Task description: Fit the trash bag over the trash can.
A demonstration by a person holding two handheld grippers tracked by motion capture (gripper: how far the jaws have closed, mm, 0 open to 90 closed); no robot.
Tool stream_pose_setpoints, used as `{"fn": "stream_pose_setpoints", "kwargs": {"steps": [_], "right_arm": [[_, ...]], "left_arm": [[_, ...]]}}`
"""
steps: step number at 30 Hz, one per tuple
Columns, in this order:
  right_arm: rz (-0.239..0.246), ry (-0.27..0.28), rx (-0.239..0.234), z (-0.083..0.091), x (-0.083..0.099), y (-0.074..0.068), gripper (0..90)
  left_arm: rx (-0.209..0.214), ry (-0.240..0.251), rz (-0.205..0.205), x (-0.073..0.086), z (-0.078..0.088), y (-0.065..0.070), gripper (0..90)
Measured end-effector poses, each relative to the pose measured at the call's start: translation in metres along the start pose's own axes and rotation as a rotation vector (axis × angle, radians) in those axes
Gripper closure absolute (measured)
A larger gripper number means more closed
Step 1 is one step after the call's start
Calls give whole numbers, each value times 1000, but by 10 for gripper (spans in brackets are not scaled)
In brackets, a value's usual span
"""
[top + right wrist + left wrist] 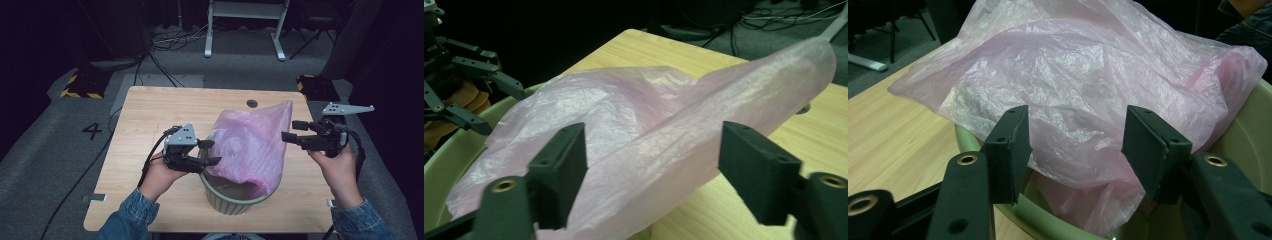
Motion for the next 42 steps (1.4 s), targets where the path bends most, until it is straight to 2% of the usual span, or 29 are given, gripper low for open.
{"fn": "stream_pose_setpoints", "kwargs": {"steps": [5,6,8,9,11,13,17,18,19,21,24,31,34,39,41,42], "right_arm": [[-76,-9,-15,-11,3,15,258],[-89,-16,-19,-16,4,18,290],[-94,-30,-23,-21,4,20,490],[-96,-43,-33,-24,4,20,543],[-68,-62,-32,-29,4,16,641],[-19,-65,-42,-32,2,8,716],[118,-50,-58,-32,-5,-15,823],[151,-48,-52,-32,-7,-21,832],[198,-36,-69,-31,-9,-31,841],[259,-32,-60,-31,-11,-44,847],[351,-30,-88,-33,-10,-66,847],[444,-68,-145,-46,5,-97,843],[452,-85,-156,-52,11,-102,841],[466,-103,-165,-58,19,-107,839],[472,-105,-167,-59,21,-108,839],[473,-105,-168,-59,22,-109,839]], "left_arm": [[10,-11,-5,1,-2,2,451],[11,-11,-5,2,-2,2,451],[15,-13,-6,2,-1,3,457],[12,-10,-13,3,0,2,458],[14,-4,-15,3,2,2,458],[12,6,-13,2,5,1,458],[-1,23,-11,-1,9,-1,457],[-6,30,-9,-2,11,-2,456],[-11,36,-9,-3,11,-2,454],[-19,45,-13,-6,13,-2,450],[-31,63,-22,-12,15,-2,439],[-34,94,-56,-28,15,6,430],[-26,97,-69,-32,12,10,431],[-38,95,-78,-37,7,13,453],[-45,95,-72,-38,6,12,471],[-46,96,-66,-39,6,12,527]]}}
Point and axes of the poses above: each handheld gripper's, and its own axes: z roughly backward along the jaws, x roughly out of its underside, y roughly to its right, the point moved 5 cm from there along -z, roughly forward along the jaws, and after that the axes turned 9 degrees about -x, right-handed, at the moved point
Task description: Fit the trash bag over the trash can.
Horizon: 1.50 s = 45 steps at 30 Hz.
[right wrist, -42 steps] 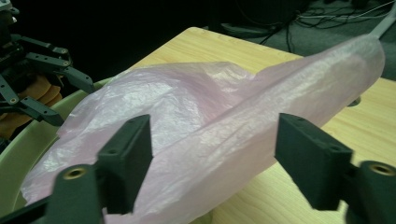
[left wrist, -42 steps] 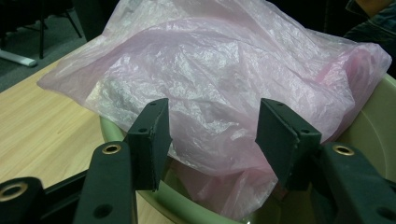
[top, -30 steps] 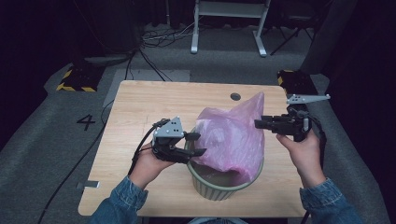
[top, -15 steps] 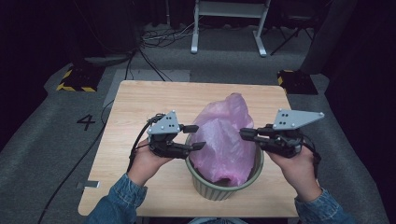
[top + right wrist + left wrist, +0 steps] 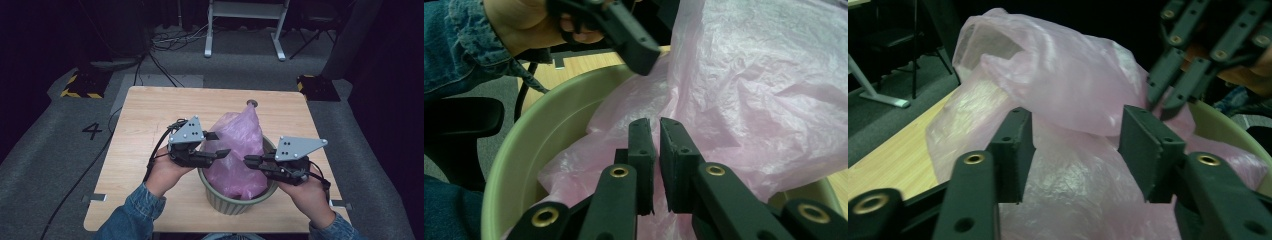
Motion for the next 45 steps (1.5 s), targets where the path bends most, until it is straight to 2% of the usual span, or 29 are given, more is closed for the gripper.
{"fn": "stream_pose_setpoints", "kwargs": {"steps": [1,3,6,7,11,13,18,20,23,26,28,30,31,33,36,38,41,43,45], "right_arm": [[3,1,-2,0,0,-1,840],[4,-3,-4,-1,1,-3,840],[8,-16,-10,-4,3,-5,808],[8,-16,-10,-4,3,-5,808],[-3,-5,-9,-1,3,-3,658],[-3,16,2,7,0,-2,602],[-19,62,40,28,-6,5,509],[-50,57,35,31,-6,10,466],[-93,47,44,29,-2,19,447],[-120,12,72,23,6,25,436],[-144,0,55,19,11,27,507],[-147,-20,28,14,15,25,674],[-138,-37,16,11,16,22,721],[-112,-77,-1,4,16,16,768],[-70,-134,-22,-7,17,6,775],[-62,-164,-41,-13,16,0,750],[-65,-183,-55,-20,16,-3,653],[-68,-176,-52,-19,16,-3,571],[-77,-155,-41,-15,16,-2,525]], "left_arm": [[7,0,4,0,0,0,527],[13,1,1,-1,0,2,656],[15,-4,-9,-4,1,5,774],[15,-2,-18,-4,1,6,774],[-6,22,-57,-6,5,11,869],[-13,38,-77,-7,7,13,881],[0,31,-113,-8,6,22,887],[5,33,-121,-9,5,25,887],[7,40,-121,-10,5,26,886],[6,48,-126,-11,6,26,885],[4,52,-129,-11,6,26,886],[3,54,-132,-12,7,26,886],[2,55,-133,-12,7,27,885],[6,56,-139,-13,7,28,885],[22,58,-149,-13,6,32,885],[39,59,-164,-13,5,37,884],[51,57,-188,-13,3,44,881],[55,54,-192,-12,3,45,881],[51,49,-183,-9,3,43,881]]}}
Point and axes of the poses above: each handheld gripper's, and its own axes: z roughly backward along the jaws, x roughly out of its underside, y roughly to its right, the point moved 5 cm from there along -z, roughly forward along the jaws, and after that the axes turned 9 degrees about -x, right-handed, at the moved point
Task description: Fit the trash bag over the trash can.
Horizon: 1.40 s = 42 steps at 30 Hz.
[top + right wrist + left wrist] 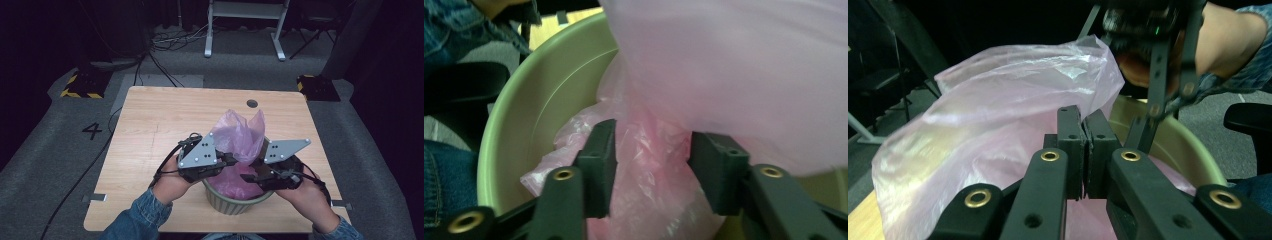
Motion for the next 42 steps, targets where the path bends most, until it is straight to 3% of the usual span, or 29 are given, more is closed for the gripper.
{"fn": "stream_pose_setpoints", "kwargs": {"steps": [4,10,15,19,27,29,31,33,35,37,39,42], "right_arm": [[-19,47,31,16,4,3,476],[-34,133,80,45,2,8,450],[-12,183,83,61,-10,3,548],[39,203,94,67,-23,-4,585],[107,209,120,64,-41,-6,490],[110,194,108,59,-41,-5,549],[104,159,76,51,-38,-5,667],[96,137,67,45,-35,-4,745],[90,125,53,40,-32,-4,788],[83,114,41,36,-30,-4,799],[80,105,33,32,-29,-4,804],[75,103,24,31,-27,-4,808]], "left_arm": [[-8,1,19,7,2,-1,881],[-34,-29,-22,11,0,5,882],[-93,-54,-64,11,-5,7,852],[-86,-63,-72,12,-9,10,849],[-77,-67,-75,12,-9,11,852],[-78,-62,-70,12,-9,10,851],[-85,-54,-67,11,-7,10,827],[-87,-46,-81,11,-8,11,699],[-119,-46,-92,10,-9,11,570],[-133,-41,-70,8,-10,7,543],[-138,-34,-43,6,-10,4,568],[-108,-24,-3,3,-9,0,743]]}}
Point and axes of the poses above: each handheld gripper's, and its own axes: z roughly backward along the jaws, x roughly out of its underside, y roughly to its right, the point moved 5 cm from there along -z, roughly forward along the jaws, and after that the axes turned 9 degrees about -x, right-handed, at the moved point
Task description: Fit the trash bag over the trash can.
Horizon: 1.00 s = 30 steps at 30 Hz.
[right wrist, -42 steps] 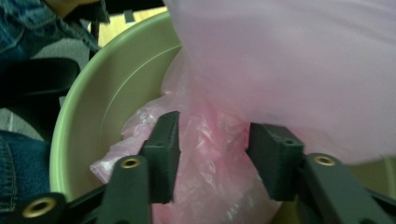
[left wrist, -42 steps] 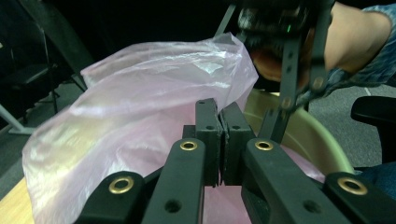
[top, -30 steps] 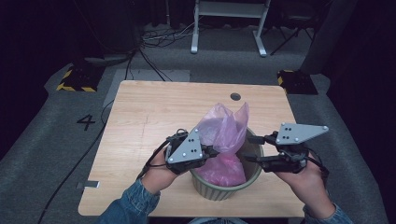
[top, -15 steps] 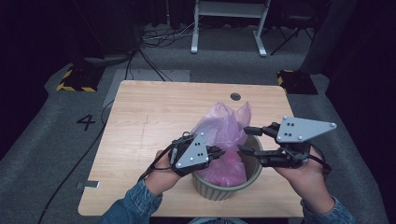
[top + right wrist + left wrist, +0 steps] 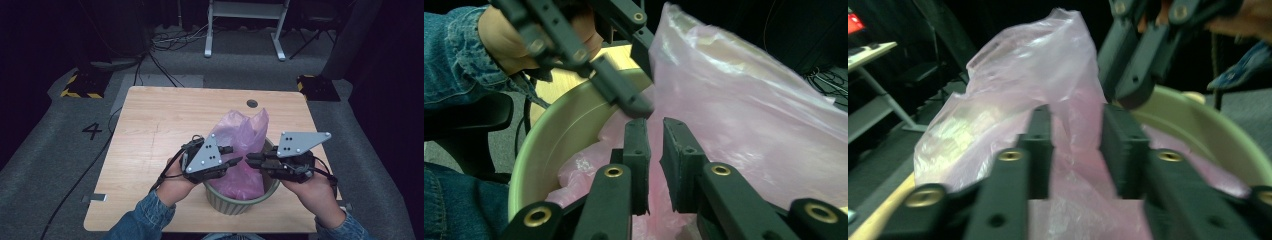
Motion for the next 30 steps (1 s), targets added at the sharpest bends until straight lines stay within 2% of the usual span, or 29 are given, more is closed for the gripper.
{"fn": "stream_pose_setpoints", "kwargs": {"steps": [2,4,8,16,19,23,28,30], "right_arm": [[0,8,0,2,0,0,794],[-3,23,4,6,0,0,754],[-3,54,21,17,-4,2,686],[-10,112,46,32,-16,4,639],[-19,123,45,31,-19,4,601],[-43,132,19,24,-22,3,577],[-77,119,-14,11,-22,3,578],[-88,107,-27,7,-21,3,608]], "left_arm": [[17,-9,10,0,-1,1,843],[30,-25,14,2,-2,2,886],[48,-39,-7,4,-4,7,898],[38,-47,-59,4,-5,17,898],[29,-55,-69,5,-7,18,898],[18,-62,-79,6,-8,19,898],[9,-63,-89,5,-9,20,897],[11,-61,-85,6,-9,20,896]]}}
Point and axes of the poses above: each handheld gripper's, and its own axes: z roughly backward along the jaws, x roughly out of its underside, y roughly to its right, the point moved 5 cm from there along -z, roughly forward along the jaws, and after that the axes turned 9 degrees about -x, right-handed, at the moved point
